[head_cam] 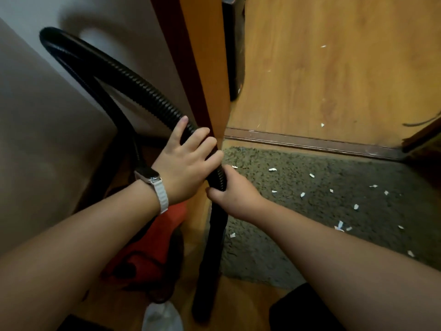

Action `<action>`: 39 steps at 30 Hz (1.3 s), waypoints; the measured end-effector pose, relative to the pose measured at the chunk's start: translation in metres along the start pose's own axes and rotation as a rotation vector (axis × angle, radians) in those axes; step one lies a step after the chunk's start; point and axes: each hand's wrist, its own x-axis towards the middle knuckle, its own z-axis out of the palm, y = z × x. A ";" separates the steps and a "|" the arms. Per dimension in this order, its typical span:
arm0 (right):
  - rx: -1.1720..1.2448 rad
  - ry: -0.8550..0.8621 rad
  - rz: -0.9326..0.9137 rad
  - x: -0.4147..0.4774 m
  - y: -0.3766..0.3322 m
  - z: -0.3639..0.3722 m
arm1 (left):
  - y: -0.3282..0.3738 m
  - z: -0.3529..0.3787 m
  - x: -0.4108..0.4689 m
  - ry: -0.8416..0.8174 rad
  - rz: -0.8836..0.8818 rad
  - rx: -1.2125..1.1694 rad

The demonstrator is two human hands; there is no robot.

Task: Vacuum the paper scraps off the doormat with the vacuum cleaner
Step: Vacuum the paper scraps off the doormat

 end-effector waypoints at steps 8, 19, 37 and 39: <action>0.051 0.223 0.009 -0.039 0.002 -0.037 | 0.007 -0.003 0.053 0.351 0.121 -0.122; -0.322 0.350 0.187 -0.153 0.007 -0.100 | 0.027 -0.074 0.063 0.178 0.016 -0.385; -0.768 0.221 0.041 -0.157 0.046 -0.125 | 0.074 -0.033 0.070 -1.126 -0.013 -1.463; -0.799 0.192 0.061 -0.160 0.047 -0.129 | 0.086 -0.034 0.068 -1.082 -0.006 -1.508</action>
